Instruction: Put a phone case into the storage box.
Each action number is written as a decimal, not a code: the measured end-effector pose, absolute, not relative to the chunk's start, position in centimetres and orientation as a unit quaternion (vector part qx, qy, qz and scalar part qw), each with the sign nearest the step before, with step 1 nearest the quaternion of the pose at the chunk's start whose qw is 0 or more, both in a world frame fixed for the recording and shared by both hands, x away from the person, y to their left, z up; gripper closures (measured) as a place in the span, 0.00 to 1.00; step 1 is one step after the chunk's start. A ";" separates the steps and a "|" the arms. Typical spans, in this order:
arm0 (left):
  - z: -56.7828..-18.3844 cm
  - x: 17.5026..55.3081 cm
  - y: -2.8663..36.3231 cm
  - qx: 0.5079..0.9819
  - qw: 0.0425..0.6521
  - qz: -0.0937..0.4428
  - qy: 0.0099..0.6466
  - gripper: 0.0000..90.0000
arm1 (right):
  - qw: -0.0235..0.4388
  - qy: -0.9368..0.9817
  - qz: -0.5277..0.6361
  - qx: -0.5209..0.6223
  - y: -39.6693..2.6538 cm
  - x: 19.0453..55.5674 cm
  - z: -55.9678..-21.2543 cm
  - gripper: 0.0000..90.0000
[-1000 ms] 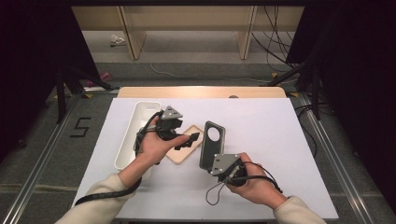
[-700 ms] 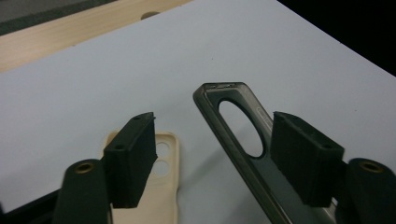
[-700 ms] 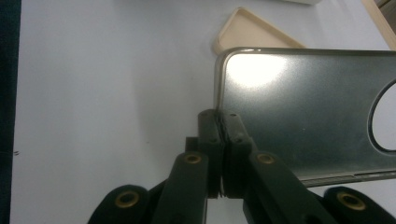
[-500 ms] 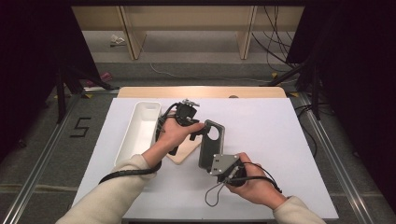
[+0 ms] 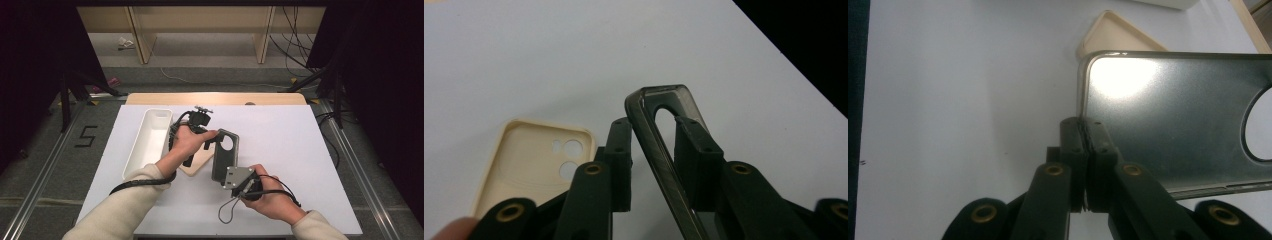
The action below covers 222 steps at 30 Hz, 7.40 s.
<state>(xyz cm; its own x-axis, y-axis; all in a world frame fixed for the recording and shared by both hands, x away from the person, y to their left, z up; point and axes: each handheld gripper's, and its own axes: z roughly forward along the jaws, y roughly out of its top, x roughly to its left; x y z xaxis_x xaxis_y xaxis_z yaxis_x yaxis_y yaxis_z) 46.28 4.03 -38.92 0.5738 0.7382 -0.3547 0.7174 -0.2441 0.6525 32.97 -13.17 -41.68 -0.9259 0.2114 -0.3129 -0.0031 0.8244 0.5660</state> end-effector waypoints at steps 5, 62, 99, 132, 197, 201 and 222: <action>-38.7 45.8 3.8 0.771 0.429 -0.005 0.471 0.83 | 0.180 0.942 0.279 0.054 -13.1 33.1 -42.1 0.99; -37.2 38.6 11.6 0.706 0.578 0.131 0.389 0.91 | 0.163 0.828 0.451 0.291 -18.8 36.2 -41.8 0.18; -36.0 38.1 14.9 0.689 0.602 0.159 0.372 0.91 | 0.174 0.806 0.462 0.327 -22.1 35.6 -41.7 0.18; -33.0 38.8 19.9 0.635 0.632 0.198 0.397 0.91 | 0.176 0.800 0.465 0.335 -23.1 35.2 -41.6 0.18; -31.9 44.8 24.2 0.646 0.603 0.278 0.377 0.91 | 0.175 0.798 0.465 0.341 -23.2 35.2 -41.7 0.18; -32.1 45.2 24.3 0.644 0.602 0.279 0.382 0.91 | 0.175 0.798 0.465 0.342 -23.2 35.2 -41.7 0.18; -33.4 47.5 25.6 0.644 0.593 0.280 0.395 0.91 | 0.173 0.798 0.464 0.342 -23.2 35.2 -41.7 0.18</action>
<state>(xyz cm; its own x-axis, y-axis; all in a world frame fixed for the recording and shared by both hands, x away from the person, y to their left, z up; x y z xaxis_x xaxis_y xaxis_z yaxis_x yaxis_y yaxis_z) 47.48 25.59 -33.41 0.5318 0.8400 -0.1079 0.1763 0.0148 0.9842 35.24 -23.21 -41.74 -0.7063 0.7067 0.0421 0.3860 0.3345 0.8597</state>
